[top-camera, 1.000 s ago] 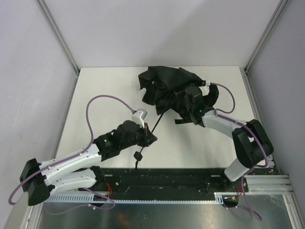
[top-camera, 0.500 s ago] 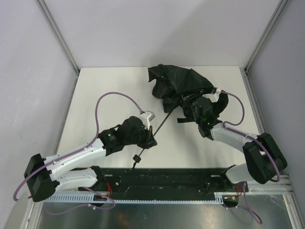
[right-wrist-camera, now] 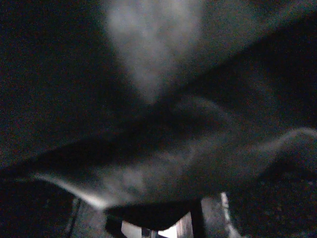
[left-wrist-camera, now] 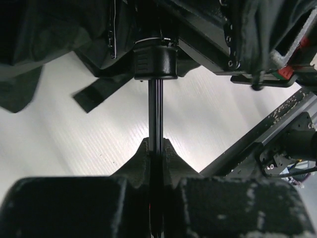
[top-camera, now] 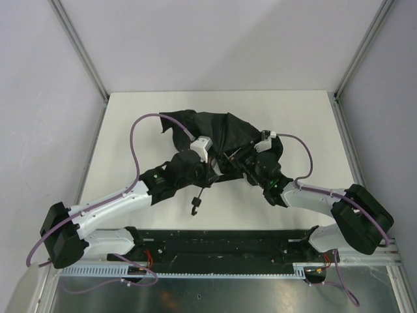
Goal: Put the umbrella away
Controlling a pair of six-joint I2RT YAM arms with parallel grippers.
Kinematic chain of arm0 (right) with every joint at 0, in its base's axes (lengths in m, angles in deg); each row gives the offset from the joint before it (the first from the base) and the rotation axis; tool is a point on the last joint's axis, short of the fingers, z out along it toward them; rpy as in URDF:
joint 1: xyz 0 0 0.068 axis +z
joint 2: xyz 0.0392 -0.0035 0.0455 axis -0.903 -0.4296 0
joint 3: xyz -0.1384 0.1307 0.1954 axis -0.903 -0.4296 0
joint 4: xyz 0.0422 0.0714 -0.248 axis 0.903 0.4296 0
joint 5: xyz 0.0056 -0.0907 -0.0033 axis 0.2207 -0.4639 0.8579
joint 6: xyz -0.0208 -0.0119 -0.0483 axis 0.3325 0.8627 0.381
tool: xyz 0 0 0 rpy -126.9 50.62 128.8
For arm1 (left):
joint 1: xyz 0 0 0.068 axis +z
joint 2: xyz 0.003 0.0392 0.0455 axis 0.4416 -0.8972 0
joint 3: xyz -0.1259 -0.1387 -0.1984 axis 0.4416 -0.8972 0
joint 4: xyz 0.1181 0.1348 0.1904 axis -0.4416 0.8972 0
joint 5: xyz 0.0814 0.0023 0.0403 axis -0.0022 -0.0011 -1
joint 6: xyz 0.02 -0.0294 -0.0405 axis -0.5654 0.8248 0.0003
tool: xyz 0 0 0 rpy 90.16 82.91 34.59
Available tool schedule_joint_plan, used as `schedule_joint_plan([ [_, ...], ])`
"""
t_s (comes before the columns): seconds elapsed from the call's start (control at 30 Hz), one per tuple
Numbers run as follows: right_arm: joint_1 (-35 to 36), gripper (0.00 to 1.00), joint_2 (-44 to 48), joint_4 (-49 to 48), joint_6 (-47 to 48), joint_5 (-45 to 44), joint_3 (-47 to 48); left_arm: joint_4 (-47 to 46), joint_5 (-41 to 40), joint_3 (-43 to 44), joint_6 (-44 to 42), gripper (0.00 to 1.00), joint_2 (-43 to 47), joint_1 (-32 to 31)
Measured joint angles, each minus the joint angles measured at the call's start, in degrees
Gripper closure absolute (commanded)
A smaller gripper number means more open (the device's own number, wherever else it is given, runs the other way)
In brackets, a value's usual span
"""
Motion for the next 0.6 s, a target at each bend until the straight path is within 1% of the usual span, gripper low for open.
schedule_joint_plan([
  [0.03,-0.9,1.0,0.0,-0.7,0.1,1.4,-0.1,-0.4,-0.2,0.0,0.0,1.0,0.0,0.0],
  [0.07,-1.8,1.0,0.2,-1.3,0.5,2.9,-0.2,-1.0,-0.2,0.0,0.0,0.97,0.2,-0.1],
  [0.1,-2.6,1.0,0.5,-1.7,1.2,4.4,-0.2,-1.6,-0.2,-0.1,0.0,0.86,0.4,-0.1],
  [0.17,-3.9,1.0,1.6,-2.0,3.6,7.3,-0.2,-3.3,0.2,-1.0,0.0,0.59,1.3,-0.2],
  [0.2,-4.5,1.0,2.6,-1.9,6.1,9.1,-0.2,-4.4,0.7,-1.8,0.1,0.45,2.2,-0.2],
  [0.23,-5.1,1.0,3.6,-1.9,9.6,10.6,-0.3,-5.5,1.1,-2.7,0.3,0.32,3.5,-0.2],
  [0.27,-6.4,1.0,4.5,-2.0,15.6,13.3,-0.6,-6.9,1.4,-4.4,0.4,0.26,6.7,-0.1],
  [0.3,-7.4,1.0,4.7,-2.1,19.0,14.8,-0.7,-7.8,1.8,-5.5,0.5,0.23,9.0,-0.1],
  [0.33,-8.8,1.0,4.7,-2.4,22.5,17.2,-0.7,-9.0,2.9,-7.0,0.8,0.22,11.6,-0.1],
  [0.4,-12.1,1.0,4.8,-3.5,29.0,22.0,-1.0,-10.9,5.8,-10.8,1.4,0.24,17.7,0.0],
  [0.43,-14.7,1.0,4.8,-4.3,33.7,25.7,-1.2,-11.2,8.2,-12.9,1.5,0.24,21.6,0.0],
  [0.47,-15.8,1.0,5.0,-4.7,38.2,28.8,-1.3,-11.3,9.9,-14.0,1.5,0.22,24.3,0.0],
  [0.5,-18.4,1.0,5.3,-4.9,41.3,30.8,-1.3,-11.4,12.1,-15.0,1.4,0.18,27.5,0.0],
  [0.53,-20.0,1.0,5.7,-5.0,44.9,33.6,-1.4,-11.4,14.5,-15.5,1.3,0.09,30.3,0.0],
  [0.57,-21.4,1.0,6.3,-5.0,48.3,36.8,-1.4,-11.4,16.4,-15.5,1.0,0.05,32.5,0.0],
  [0.6,-22.6,1.0,6.9,-5.1,51.3,40.3,-1.4,-11.6,18.4,-15.2,0.6,0.03,34.8,0.0],
])
